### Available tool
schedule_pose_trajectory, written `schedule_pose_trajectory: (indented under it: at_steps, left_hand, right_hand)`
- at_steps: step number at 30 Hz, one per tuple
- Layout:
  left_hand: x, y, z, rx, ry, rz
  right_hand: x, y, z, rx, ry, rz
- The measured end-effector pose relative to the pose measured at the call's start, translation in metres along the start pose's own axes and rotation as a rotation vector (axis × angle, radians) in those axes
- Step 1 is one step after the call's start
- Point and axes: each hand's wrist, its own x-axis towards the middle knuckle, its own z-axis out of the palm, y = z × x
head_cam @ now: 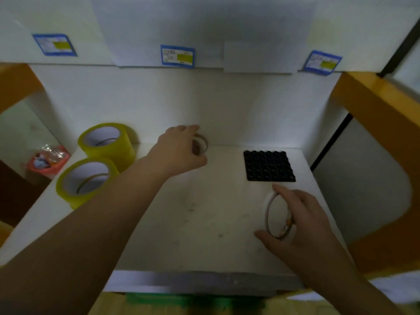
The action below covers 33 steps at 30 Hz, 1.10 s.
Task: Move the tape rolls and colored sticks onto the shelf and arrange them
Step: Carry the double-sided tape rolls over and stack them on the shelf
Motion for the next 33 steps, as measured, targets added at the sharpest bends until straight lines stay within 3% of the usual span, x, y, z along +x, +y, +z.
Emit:
schedule_pose_trajectory:
  at_steps: [13,19,25,33]
  left_hand:
    - [0.009,-0.016,0.017,0.008,0.018,0.009]
    - [-0.018,-0.014,0.021,-0.141,0.15,-0.081]
    - [-0.075,-0.017,0.029,-0.184,0.286,-0.159]
    - [-0.121,-0.029,0.043,-0.063,0.197,-0.212]
  right_hand:
    - [0.002,-0.01,0.011,-0.032,0.009,0.002]
    - [0.022,-0.009,0.016,-0.047,-0.02,-0.026]
    - [0.071,-0.031,0.02,-0.095,-0.101,-0.079]
    - [0.164,-0.103,0.035,-0.175,-0.277,-0.242]
